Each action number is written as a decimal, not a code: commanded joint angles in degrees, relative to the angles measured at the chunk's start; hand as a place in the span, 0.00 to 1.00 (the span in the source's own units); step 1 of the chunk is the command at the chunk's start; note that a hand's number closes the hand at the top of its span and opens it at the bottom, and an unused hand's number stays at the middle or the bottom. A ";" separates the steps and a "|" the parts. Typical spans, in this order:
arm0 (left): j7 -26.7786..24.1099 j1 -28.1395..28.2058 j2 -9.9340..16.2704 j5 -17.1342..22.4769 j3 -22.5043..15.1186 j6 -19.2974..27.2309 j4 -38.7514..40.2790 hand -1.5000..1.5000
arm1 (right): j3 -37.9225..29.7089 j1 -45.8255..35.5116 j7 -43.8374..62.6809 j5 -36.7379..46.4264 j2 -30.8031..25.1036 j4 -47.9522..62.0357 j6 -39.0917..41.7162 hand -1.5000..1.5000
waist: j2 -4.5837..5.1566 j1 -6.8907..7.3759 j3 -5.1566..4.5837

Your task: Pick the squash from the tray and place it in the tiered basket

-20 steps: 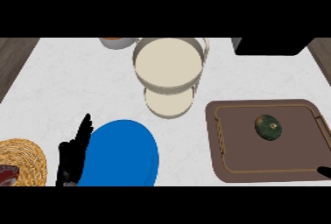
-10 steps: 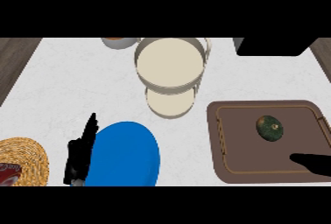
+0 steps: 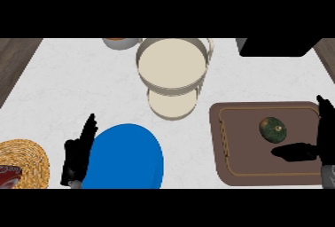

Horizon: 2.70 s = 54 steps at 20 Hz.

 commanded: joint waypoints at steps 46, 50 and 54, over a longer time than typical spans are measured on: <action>1.14 4.77 -6.97 -8.35 5.25 -5.01 -2.71 0.50 | -10.24 -11.08 -5.44 4.92 16.49 33.11 12.41 1.00 | -0.10 -0.34 0.04; -0.87 4.75 -6.34 -8.11 8.35 -7.46 -2.15 0.50 | -13.12 -11.89 -10.40 4.45 12.92 33.59 14.99 1.00 | -0.10 -0.41 0.04; 5.09 3.53 -7.67 -11.96 6.50 -3.48 -6.32 0.50 | -9.78 -10.44 -13.03 7.09 14.81 32.60 12.25 1.00 | -0.13 -0.45 0.05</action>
